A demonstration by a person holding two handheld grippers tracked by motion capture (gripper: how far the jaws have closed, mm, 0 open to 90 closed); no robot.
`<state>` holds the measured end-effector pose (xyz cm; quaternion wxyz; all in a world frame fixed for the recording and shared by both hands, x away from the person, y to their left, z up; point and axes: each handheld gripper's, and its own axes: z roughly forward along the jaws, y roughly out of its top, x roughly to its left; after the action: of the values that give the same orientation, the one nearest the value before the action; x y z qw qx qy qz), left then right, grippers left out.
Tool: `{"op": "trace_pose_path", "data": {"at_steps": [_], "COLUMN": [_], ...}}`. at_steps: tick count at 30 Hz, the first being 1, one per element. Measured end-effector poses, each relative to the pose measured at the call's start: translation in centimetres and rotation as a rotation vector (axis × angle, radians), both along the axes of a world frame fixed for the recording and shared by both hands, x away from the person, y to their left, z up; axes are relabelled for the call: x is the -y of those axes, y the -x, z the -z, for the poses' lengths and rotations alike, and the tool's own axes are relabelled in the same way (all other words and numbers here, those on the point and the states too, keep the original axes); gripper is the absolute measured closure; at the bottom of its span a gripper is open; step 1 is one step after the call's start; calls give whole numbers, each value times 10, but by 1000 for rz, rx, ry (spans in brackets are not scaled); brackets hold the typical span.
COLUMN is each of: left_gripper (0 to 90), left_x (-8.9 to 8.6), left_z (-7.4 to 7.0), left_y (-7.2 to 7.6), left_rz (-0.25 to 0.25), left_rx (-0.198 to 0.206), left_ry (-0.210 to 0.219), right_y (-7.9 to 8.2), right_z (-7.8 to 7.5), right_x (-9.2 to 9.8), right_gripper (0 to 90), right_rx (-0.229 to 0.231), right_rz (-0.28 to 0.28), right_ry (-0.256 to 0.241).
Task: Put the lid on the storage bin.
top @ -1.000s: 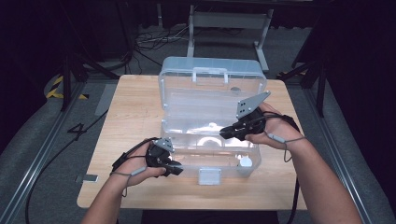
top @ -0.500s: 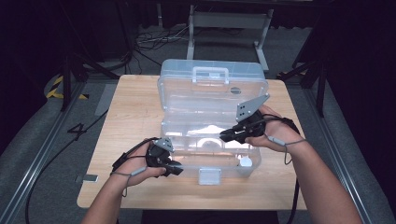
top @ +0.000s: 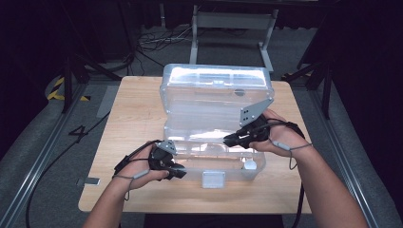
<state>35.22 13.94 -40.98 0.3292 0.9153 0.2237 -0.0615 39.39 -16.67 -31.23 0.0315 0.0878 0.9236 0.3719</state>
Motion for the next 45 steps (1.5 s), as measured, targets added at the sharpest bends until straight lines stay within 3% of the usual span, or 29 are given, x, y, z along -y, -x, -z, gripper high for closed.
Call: {"op": "trace_pose_path", "data": {"at_steps": [12,18,30,37,45], "left_gripper": [720,663,662,676,692], "left_x": [0,-2,-28,-41,-52], "left_z": [0,-2,-24,-33,-40], "left_y": [0,1,4,3,1], "left_rz": [4,16,-37,-72,-109], "left_rx": [4,2,-2,12,33], "left_ry": [8,17,73,129,164], "right_y": [0,0,2,2,3], "right_z": [1,2,2,2,3], "right_x": [1,1,0,1,1], "right_gripper": [859,864,870,870,869], "right_rx": [11,11,22,21,23], "right_rz": [7,1,-1,3,6], "right_ry": [-5,-4,-4,-7,-10]}}
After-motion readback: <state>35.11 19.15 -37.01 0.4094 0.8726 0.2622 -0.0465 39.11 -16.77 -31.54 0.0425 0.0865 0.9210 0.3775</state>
